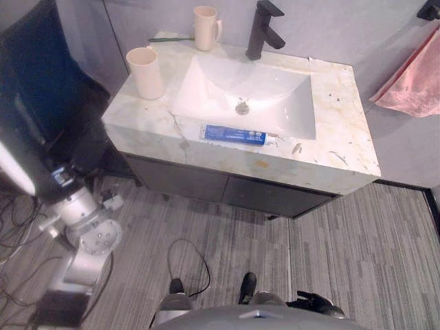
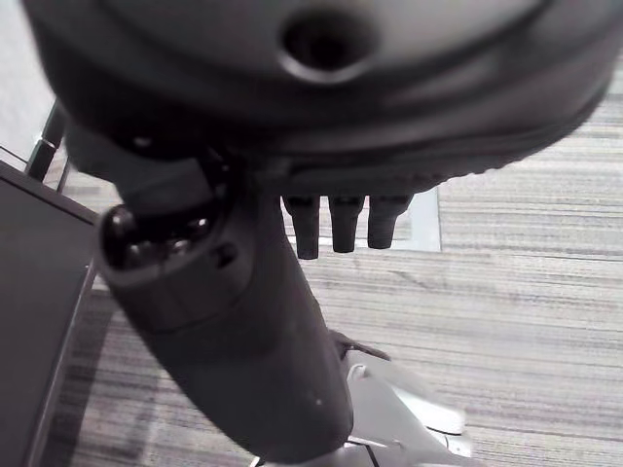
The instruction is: Organize the bathroom.
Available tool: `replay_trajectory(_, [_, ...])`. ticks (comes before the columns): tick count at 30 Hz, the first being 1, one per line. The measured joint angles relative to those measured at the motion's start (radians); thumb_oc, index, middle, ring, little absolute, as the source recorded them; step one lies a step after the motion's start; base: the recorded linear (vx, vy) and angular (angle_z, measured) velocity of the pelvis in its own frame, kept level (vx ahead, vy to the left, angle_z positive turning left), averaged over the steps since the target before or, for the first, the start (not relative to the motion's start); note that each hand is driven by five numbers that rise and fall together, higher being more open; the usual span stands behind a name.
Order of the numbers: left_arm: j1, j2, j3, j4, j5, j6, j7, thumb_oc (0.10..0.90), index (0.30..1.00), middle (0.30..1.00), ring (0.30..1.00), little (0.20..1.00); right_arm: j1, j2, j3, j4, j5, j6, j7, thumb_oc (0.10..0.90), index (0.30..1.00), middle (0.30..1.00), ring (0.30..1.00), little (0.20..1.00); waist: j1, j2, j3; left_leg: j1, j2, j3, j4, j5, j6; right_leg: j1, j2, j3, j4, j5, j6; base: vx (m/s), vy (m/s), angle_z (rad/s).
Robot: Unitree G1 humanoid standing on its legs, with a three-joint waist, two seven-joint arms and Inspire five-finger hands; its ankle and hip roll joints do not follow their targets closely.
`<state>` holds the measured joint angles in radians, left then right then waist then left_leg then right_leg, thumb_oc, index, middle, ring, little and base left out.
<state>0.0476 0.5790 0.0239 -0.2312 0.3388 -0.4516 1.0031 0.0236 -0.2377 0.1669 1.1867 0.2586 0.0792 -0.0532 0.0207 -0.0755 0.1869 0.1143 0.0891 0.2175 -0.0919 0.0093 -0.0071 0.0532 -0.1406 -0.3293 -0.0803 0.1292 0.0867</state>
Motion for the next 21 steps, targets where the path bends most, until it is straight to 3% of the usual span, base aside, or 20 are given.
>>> replay_trajectory(8, [-0.162,0.183,-0.022,-0.065,-0.043,0.148,-0.234,0.800,0.900,0.900,0.900,0.900,0.001,-0.002,0.013,0.018,-0.001,-0.007,-0.005,0.800,0.900,0.900,0.900,0.900,-0.045,0.015,-0.035,0.003,0.001,0.001,0.000,0.002,-0.004,0.000,0.000,0.006,0.000,-0.001,0.002,0.00,0.004,0.00])
replay_trajectory(10, [-0.263,0.313,-0.026,-0.090,-0.148,0.226,-0.379,0.800,0.900,0.900,0.900,0.900,-0.003,-0.004,0.032,0.017,-0.015,-0.004,-0.005,0.800,0.900,0.900,0.900,0.900,-0.055,0.017,-0.052,0.007,0.001,0.004,0.000,0.007,0.003,0.002,0.001,0.008,0.000,-0.001,0.002,0.00,0.011,-0.03])
replay_trajectory(11, [-0.296,0.336,-0.024,-0.090,-0.186,0.247,-0.426,0.800,0.900,0.900,0.900,0.900,0.001,-0.011,0.032,0.014,-0.019,-0.004,-0.007,0.800,0.900,0.900,0.900,0.900,-0.060,0.027,-0.068,0.006,0.000,0.006,0.000,0.005,0.001,0.003,-0.001,0.009,0.000,-0.001,0.003,0.00,0.024,-0.06])
replay_trajectory(14, [-0.326,0.365,-0.022,-0.093,-0.289,0.298,-0.569,0.800,0.900,0.900,0.900,0.900,0.001,-0.023,0.040,0.017,-0.027,0.007,-0.007,0.800,0.900,0.900,0.900,0.900,-0.064,0.047,-0.087,0.017,-0.005,0.010,0.000,0.002,-0.004,0.010,-0.005,0.015,0.000,-0.001,0.004,-0.01,0.028,-0.06])
replay_trajectory(16, [-0.327,0.378,-0.027,-0.087,-0.377,0.355,-0.736,0.800,0.900,0.900,0.900,0.900,0.001,-0.032,0.040,0.020,-0.044,0.017,-0.005,0.800,0.900,0.900,0.900,0.900,-0.066,0.058,-0.102,0.018,-0.007,0.012,-0.001,0.002,-0.004,0.008,-0.006,0.019,0.000,-0.001,0.005,0.01,0.036,-0.03])
replay_trajectory(18, [-0.338,0.417,-0.084,-0.050,-0.449,0.428,-0.905,0.800,0.900,0.900,0.900,0.900,-0.002,-0.035,0.040,0.021,-0.050,0.021,-0.005,0.800,0.900,0.900,0.900,0.900,-0.069,0.067,-0.110,0.019,-0.008,0.012,-0.001,0.000,-0.008,0.008,-0.006,0.021,-0.001,0.000,0.006,0.00,0.000,0.00])
replay_trajectory(19, [-0.338,0.417,-0.084,-0.050,-0.449,0.428,-0.905,0.800,0.900,0.900,0.900,0.900,-0.002,-0.035,0.040,0.021,-0.050,0.021,-0.005,0.800,0.900,0.900,0.900,0.900,-0.069,0.067,-0.110,0.019,-0.008,0.012,-0.001,0.000,-0.008,0.008,-0.006,0.021,-0.001,0.000,0.006,0.02,0.013,-0.04])
replay_trajectory(20, [-0.374,0.469,-0.170,0.014,-0.492,0.478,-1.005,0.800,0.900,0.900,0.900,0.900,-0.009,-0.036,0.040,0.027,-0.056,0.026,-0.002,0.800,0.900,0.900,0.900,0.900,-0.071,0.067,-0.112,0.020,-0.007,0.014,-0.001,0.000,-0.008,0.007,-0.005,0.026,-0.006,0.001,0.008,0.03,0.016,-0.05])
replay_trajectory(21, [-0.374,0.479,-0.185,0.042,-0.500,0.485,-1.038,0.800,0.900,0.900,0.900,0.900,-0.013,-0.036,0.040,0.027,-0.057,0.029,-0.001,0.800,0.900,0.900,0.900,0.900,-0.076,0.068,-0.112,0.020,-0.007,0.015,-0.001,0.000,-0.008,0.007,-0.005,0.028,-0.006,0.001,0.008,0.04,0.023,-0.08])
